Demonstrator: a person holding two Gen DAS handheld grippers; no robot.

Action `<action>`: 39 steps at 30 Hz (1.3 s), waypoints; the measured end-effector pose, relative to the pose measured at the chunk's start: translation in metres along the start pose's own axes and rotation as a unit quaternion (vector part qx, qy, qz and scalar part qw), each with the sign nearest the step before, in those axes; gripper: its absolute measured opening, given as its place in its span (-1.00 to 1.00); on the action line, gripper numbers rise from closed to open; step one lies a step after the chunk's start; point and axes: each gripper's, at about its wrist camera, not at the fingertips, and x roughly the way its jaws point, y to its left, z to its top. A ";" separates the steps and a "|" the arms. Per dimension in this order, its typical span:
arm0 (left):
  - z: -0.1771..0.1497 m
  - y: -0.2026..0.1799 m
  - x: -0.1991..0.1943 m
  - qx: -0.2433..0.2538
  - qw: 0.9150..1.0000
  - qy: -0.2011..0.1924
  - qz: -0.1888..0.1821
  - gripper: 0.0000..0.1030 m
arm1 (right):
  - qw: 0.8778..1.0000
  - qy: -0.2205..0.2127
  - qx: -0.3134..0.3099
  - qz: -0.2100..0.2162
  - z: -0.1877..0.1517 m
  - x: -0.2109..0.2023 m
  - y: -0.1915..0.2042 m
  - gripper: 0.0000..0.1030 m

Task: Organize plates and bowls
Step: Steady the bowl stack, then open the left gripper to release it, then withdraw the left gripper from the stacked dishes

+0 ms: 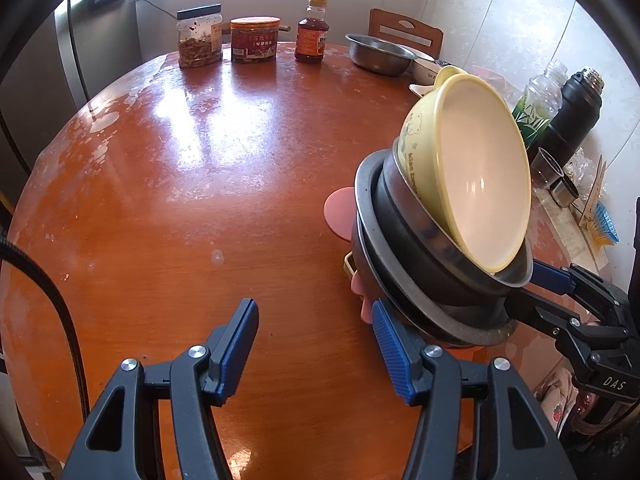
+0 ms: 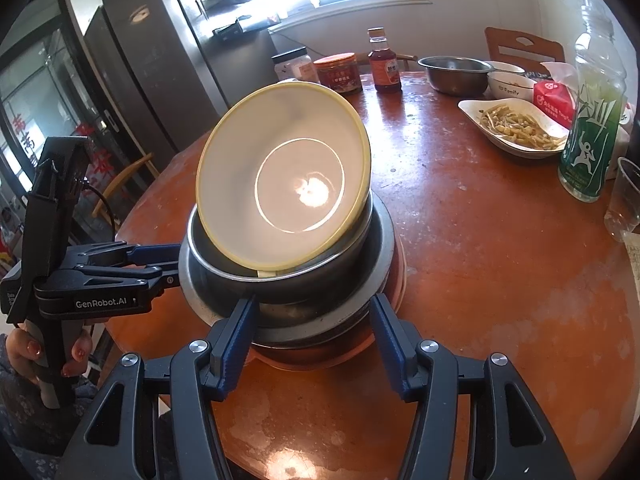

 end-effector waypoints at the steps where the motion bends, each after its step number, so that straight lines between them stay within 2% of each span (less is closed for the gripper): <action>1: 0.000 0.000 0.000 0.000 1.000 0.000 0.000 0.14 | 1.000 0.000 0.000 -0.001 -0.001 0.000 0.000 0.16; 9: -0.002 -0.001 0.001 0.001 1.000 0.003 -0.006 0.15 | 1.000 -0.001 0.001 -0.007 -0.001 -0.001 0.001 0.16; 17: -0.003 0.000 -0.001 0.000 1.000 -0.008 0.015 0.16 | 1.000 -0.007 0.000 -0.013 -0.002 -0.007 0.005 0.17; 29: -0.018 0.005 -0.024 -0.012 0.999 -0.031 0.031 0.20 | 0.998 -0.038 -0.002 -0.043 -0.004 -0.025 0.014 0.42; 33: -0.026 0.001 -0.032 -0.011 0.999 -0.038 0.036 0.22 | 0.996 -0.054 -0.006 -0.069 -0.010 -0.033 0.019 0.46; 39: -0.042 -0.011 -0.044 -0.010 0.998 -0.054 0.035 0.25 | 0.994 -0.076 0.001 -0.082 -0.023 -0.044 0.024 0.51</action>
